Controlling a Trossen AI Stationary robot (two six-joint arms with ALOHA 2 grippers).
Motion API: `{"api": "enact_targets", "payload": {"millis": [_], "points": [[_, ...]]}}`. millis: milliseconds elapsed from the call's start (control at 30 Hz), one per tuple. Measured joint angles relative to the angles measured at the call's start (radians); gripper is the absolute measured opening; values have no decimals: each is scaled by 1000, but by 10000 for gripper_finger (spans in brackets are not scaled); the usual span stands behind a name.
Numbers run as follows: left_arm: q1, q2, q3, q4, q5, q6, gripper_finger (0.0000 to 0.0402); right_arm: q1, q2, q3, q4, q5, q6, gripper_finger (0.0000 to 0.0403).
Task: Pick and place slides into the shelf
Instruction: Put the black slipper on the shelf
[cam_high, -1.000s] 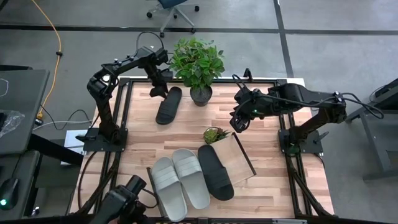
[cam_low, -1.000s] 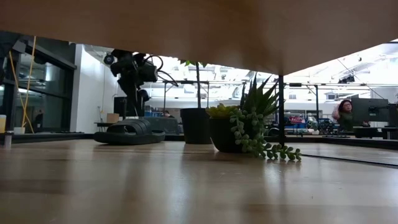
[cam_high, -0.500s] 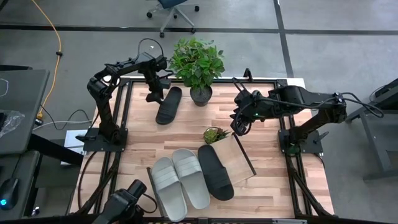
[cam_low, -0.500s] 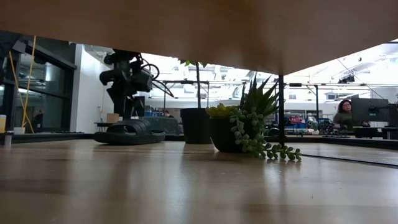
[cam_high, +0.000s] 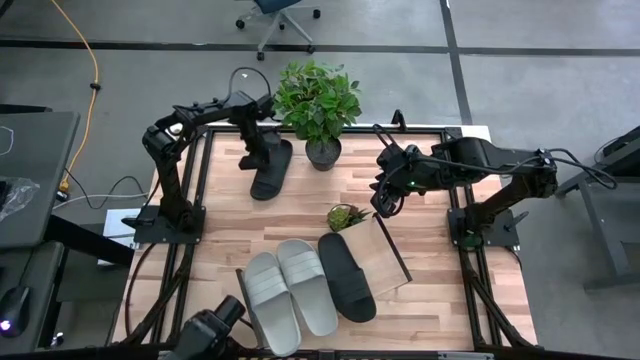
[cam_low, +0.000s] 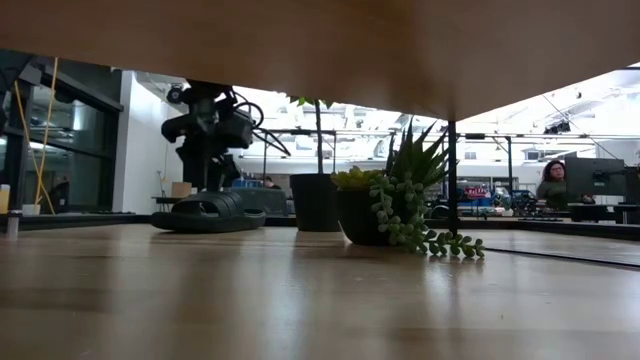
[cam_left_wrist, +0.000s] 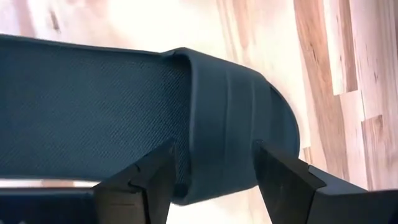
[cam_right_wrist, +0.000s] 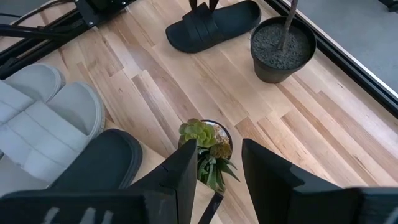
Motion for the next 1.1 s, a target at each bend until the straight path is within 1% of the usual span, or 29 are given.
{"api": "enact_targets", "payload": {"millis": [400, 533, 633, 700, 967, 1033, 1100], "points": [[3, 0, -70, 3, 1, 3, 195, 0, 0, 0, 0, 28, -6, 119], [3, 0, -70, 3, 0, 3, 184, 0, 0, 0, 0, 30, -7, 119], [3, 0, -70, 2, 1, 3, 162, 0, 0, 0, 0, 32, -7, 119], [3, 0, -70, 0, 1, 0, 140, 0, 0, 0, 0, 35, -7, 119], [4, 0, -70, -31, 9, -20, 18, 0, 0, 0, 0, 48, -13, 119], [4, 0, -69, -43, 13, -26, 8, 0, 0, 0, 0, 50, -15, 119], [4, -1, -69, -62, 11, -36, 17, 0, 0, 0, 0, 50, -19, 119]]}}
